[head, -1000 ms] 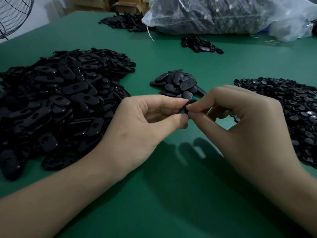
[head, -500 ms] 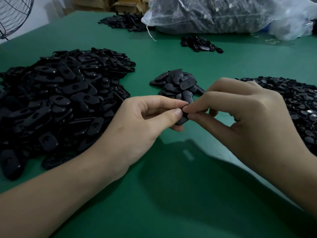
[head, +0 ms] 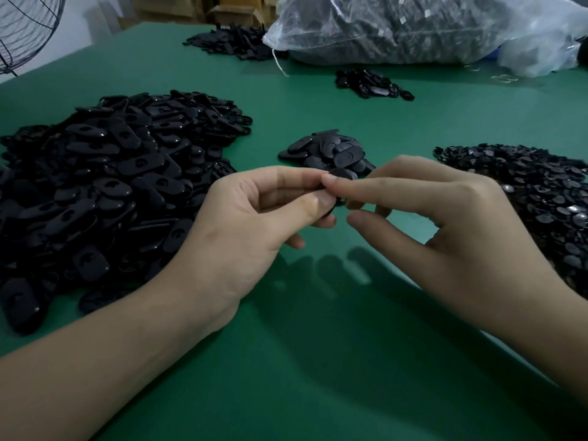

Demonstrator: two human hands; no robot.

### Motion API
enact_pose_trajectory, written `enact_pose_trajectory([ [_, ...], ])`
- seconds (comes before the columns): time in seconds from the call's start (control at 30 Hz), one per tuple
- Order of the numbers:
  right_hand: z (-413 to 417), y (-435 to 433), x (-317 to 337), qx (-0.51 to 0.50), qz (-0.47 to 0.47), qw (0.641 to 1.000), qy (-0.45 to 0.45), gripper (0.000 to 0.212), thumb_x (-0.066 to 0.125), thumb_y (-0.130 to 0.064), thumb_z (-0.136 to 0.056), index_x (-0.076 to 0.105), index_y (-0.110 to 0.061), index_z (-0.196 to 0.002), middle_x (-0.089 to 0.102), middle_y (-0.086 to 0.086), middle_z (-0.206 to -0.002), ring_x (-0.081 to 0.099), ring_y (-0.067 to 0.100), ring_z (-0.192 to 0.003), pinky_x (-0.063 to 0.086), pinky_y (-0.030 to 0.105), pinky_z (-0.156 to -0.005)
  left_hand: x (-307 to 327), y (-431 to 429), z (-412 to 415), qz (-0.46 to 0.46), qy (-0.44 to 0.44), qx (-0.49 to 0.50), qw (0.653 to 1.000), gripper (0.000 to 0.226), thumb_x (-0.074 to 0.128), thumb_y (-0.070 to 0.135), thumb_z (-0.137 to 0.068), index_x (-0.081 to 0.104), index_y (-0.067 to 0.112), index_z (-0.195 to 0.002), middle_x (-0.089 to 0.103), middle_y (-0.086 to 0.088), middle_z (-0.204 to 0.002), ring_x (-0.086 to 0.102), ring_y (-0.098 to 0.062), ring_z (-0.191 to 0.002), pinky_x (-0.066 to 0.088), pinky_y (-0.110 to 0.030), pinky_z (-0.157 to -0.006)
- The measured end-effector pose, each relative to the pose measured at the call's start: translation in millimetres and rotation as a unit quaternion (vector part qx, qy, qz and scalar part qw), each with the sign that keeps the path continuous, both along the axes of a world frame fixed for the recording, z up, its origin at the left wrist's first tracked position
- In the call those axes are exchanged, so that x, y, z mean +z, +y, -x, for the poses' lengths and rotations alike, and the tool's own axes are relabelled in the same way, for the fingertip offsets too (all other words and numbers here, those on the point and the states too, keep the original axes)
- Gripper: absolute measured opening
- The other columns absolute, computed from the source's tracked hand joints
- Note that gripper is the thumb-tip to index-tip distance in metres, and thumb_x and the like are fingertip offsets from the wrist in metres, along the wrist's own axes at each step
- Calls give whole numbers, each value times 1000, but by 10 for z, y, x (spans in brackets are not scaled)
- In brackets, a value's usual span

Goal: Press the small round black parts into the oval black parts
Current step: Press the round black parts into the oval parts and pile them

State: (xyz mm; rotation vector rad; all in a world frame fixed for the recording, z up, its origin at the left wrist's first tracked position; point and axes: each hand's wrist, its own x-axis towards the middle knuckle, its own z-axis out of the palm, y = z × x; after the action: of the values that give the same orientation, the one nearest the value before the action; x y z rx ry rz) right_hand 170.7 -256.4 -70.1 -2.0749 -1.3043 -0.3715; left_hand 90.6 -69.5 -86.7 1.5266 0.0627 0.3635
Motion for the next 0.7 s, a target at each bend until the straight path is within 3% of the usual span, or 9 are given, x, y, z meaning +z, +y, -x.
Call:
enact_pose_trajectory([
  [0.07,24,13,-21,8,-10,1000,20,37,67,-21,-97,66,-29,-134,67,-6,-102,63,15,-86,48,24,-81,4,-13,-3,-4,-15,13,1000,15,77,27,-79,77,24,-93,80,1,-87,78,-12,-81,53,-17,-60],
  [0.13,60,39,-50,10,-64,992,109,44,67,-20,-94,62,-31,-136,68,-6,-97,64,19,-82,51,31,-80,8,-32,-2,-20,-33,23,999,12,79,17,-84,76,20,-94,80,1,-84,77,-11,-79,54,-17,-60],
  [0.2,96,81,-61,25,-146,952,266,36,69,-20,-90,62,-25,-126,70,0,-91,65,17,-73,55,41,-73,9,-59,9,-44,-53,26,997,11,78,8,-87,76,16,-95,80,1,-84,78,-11,-79,55,-15,-63],
  [0.33,103,130,-94,29,-206,872,444,19,74,-18,-85,65,-8,-98,68,4,-80,56,17,-62,50,26,-63,18,-98,29,-96,-85,36,991,18,80,6,-86,75,22,-93,80,4,-87,78,-12,-82,57,-16,-72],
  [0.5,144,168,-106,56,-231,812,533,10,73,-15,-81,64,-14,-87,56,5,-69,48,16,-57,44,22,-58,24,-115,44,-124,-105,62,985,21,79,8,-83,73,27,-90,79,6,-88,78,-11,-81,59,-19,-74],
  [0.7,180,165,-99,92,-241,772,581,8,73,-17,-79,67,-20,-81,57,7,-79,48,15,-58,46,21,-59,34,-126,61,-181,-124,87,972,27,80,5,-84,73,30,-91,78,10,-89,77,-8,-80,58,-17,-73],
])
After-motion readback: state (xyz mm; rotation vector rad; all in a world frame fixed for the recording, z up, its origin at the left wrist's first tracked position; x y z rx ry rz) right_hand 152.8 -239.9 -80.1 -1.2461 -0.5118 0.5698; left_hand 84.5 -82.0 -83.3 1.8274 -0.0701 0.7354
